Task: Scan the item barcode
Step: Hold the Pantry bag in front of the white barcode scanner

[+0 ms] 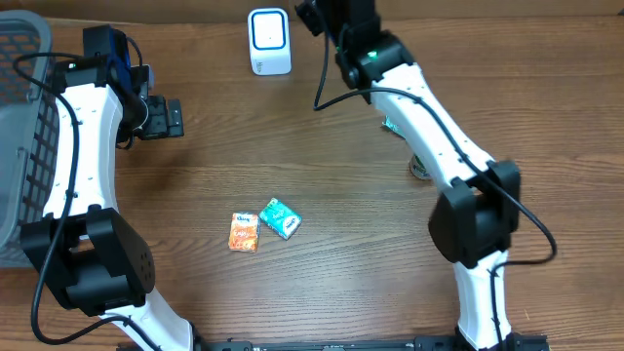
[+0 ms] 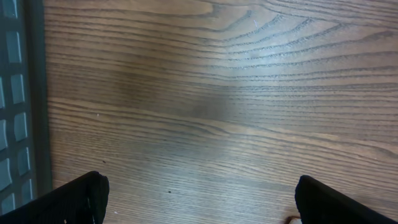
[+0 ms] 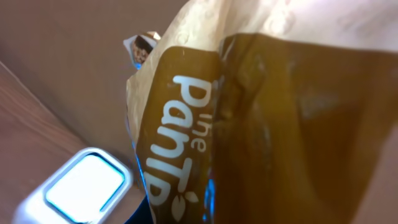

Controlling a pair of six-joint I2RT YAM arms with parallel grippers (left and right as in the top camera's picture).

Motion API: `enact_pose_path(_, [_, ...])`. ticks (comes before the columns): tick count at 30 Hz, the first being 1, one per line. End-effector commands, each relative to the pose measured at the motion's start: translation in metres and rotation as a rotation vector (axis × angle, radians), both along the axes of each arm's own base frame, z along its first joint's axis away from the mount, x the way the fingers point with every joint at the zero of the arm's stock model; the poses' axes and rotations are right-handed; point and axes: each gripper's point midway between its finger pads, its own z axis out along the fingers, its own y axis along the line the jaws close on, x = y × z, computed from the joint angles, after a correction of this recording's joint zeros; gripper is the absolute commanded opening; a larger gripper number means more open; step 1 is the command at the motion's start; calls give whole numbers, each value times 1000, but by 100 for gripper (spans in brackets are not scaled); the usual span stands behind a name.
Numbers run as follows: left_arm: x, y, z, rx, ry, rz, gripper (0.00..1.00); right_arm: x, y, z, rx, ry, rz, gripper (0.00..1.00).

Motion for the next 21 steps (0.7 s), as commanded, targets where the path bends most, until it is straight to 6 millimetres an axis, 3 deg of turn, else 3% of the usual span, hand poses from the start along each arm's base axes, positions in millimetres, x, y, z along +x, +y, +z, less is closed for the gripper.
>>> enact_pose_path(1, [3,3,9,11,-23,-7,100,6,21,-23,-298,-111,70,9])
enact_pose_path(8, [2,3,9,11,-23,-7,100,5,54,-56,-452,-172,145,9])
enact_pose_path(21, [2,3,9,11,-23,-7,100,3,62,-51,-436,-204,145,5])
